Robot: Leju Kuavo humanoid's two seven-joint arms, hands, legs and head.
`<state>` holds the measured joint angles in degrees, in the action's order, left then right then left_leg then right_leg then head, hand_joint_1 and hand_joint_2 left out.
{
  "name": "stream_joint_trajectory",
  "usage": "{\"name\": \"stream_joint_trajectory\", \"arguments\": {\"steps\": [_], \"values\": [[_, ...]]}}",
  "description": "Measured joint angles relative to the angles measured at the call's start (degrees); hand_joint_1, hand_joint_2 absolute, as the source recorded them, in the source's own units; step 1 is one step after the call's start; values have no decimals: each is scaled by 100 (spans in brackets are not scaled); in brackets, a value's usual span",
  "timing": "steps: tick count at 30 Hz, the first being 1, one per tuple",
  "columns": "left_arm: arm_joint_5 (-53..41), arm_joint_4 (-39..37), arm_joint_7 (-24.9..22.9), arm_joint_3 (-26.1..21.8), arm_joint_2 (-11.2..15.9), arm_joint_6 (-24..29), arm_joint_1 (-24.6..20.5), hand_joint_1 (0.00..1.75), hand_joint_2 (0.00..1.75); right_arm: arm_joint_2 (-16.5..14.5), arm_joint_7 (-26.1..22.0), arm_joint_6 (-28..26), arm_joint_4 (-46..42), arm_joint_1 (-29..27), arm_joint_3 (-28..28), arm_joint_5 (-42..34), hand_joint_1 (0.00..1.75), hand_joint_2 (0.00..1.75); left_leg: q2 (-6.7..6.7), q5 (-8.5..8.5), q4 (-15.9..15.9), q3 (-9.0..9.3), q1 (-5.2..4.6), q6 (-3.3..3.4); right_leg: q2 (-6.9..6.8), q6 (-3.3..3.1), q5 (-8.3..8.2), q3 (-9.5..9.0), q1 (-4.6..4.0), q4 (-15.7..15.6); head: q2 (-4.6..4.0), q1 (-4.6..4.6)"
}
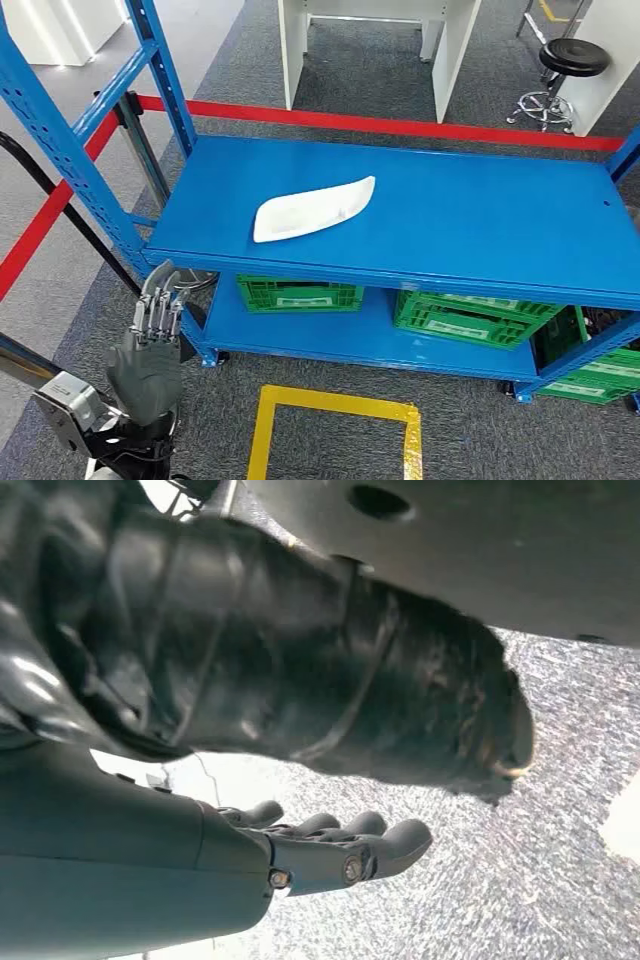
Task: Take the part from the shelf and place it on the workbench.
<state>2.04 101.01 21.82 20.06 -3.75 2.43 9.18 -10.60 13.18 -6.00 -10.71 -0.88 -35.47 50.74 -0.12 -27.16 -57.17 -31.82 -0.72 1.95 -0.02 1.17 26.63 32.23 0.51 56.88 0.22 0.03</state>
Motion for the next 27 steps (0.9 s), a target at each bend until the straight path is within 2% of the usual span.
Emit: {"name": "stream_joint_trajectory", "arguments": {"steps": [10,15,20,24,27], "values": [[-446,16,4,-42,-25,173,-20,0,0,0,-7,10,0,4,-24,36,0,0,0,0,0,-1,0,0,-3,0,0,0,0,0,0,1],[-709,17,295,-53,-52,192,-22,0,0,0,-10,34,0,6,-30,87,0,0,0,0,0,-1,-1,0,-3,0,0,-1,0,0,0,0],[-1151,21,440,-60,-101,483,-16,0,0,0,25,49,0,11,-33,88,0,0,0,0,0,-1,-1,0,-3,0,0,0,0,0,0,1],[-1225,21,445,-68,-132,555,-17,0,175,0,10,62,0,16,-35,89,0,0,0,0,0,-1,0,0,-3,0,0,0,0,0,0,0],[-1284,20,445,-77,-150,574,-18,0,175,0,20,58,0,19,-35,103,0,0,0,0,0,-1,0,0,-3,0,0,0,0,0,0,1]]}}
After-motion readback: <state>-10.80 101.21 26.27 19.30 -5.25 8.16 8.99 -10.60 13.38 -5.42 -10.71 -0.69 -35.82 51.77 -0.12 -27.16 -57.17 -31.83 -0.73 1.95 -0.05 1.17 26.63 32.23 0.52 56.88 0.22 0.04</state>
